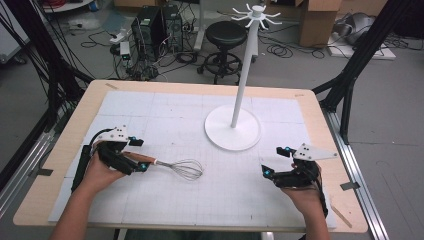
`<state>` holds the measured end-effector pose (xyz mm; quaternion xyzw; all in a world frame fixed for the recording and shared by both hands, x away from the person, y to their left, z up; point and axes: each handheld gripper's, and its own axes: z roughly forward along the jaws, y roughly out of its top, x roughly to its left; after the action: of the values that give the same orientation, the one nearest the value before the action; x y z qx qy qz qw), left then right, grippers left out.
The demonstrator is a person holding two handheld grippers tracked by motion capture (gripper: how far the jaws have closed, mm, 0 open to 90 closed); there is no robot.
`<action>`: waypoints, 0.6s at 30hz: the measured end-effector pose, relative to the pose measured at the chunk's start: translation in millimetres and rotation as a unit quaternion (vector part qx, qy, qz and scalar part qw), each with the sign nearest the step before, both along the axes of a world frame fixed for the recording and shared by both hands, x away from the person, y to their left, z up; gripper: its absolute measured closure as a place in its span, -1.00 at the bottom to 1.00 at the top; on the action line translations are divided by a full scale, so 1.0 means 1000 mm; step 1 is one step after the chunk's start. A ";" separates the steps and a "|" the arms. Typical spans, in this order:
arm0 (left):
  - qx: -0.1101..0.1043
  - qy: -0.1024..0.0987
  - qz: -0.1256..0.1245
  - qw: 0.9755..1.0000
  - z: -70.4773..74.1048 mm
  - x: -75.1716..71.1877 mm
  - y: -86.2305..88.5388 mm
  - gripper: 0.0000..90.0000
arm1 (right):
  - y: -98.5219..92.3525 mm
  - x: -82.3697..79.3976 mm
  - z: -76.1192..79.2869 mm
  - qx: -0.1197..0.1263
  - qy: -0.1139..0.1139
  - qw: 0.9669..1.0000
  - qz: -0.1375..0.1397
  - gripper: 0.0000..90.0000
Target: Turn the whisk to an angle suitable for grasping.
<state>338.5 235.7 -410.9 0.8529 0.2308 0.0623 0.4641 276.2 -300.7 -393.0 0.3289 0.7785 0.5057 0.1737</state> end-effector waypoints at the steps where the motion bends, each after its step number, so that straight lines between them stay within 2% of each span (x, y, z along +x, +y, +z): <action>1: 0.007 0.000 -0.002 1.000 0.000 0.000 0.000 -0.73 | 0.000 0.000 0.000 0.000 -0.001 1.000 0.001 -0.74; 8: 0.028 -0.001 -0.006 1.000 -0.005 0.001 -0.005 -0.69 | 0.000 0.000 0.000 0.000 -0.001 1.000 -0.001 -0.74; 10: 0.052 0.001 -0.012 0.999 -0.007 0.003 -0.007 -0.65 | 0.000 0.000 -0.001 0.000 0.000 1.000 -0.001 -0.74; 12: 0.054 0.003 -0.010 0.998 -0.009 0.003 -0.008 -0.62 | 0.000 0.001 -0.001 0.000 0.001 1.000 -0.001 -0.74; 15: 0.073 0.004 -0.014 0.997 -0.011 0.004 -0.011 -0.60 | 0.000 0.003 -0.003 -0.004 0.006 1.000 -0.002 -0.74; 18: 0.090 0.005 -0.021 0.996 -0.013 0.005 -0.017 -0.54 | 0.000 0.003 -0.003 -0.004 0.000 1.000 0.000 -0.74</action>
<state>343.5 218.7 -424.2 0.8964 0.2084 0.0687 0.3852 279.2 -300.3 -396.0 0.3283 0.7806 0.5023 0.1748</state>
